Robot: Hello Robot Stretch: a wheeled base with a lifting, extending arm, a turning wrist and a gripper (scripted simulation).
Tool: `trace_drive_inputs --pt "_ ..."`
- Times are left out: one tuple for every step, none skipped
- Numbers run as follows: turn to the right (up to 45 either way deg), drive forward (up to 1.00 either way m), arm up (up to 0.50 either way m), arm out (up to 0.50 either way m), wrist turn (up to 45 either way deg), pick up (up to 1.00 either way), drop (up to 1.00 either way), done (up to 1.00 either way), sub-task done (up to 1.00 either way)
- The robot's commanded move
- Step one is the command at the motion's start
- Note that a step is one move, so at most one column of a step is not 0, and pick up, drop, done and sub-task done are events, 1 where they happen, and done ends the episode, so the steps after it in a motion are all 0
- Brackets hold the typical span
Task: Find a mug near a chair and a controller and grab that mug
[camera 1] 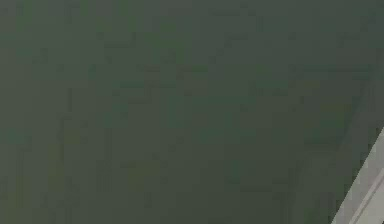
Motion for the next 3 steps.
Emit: trace_drive_inputs --pt "0.0 0.05 0.00 0.00 0.0 0.00 0.00 0.00 0.00" --pt "-45.0 0.00 0.00 0.00 0.0 0.00 0.00 0.00 0.00" --pt "-36.0 0.00 0.00 0.00 0.0 0.00 0.00 0.00 0.00"
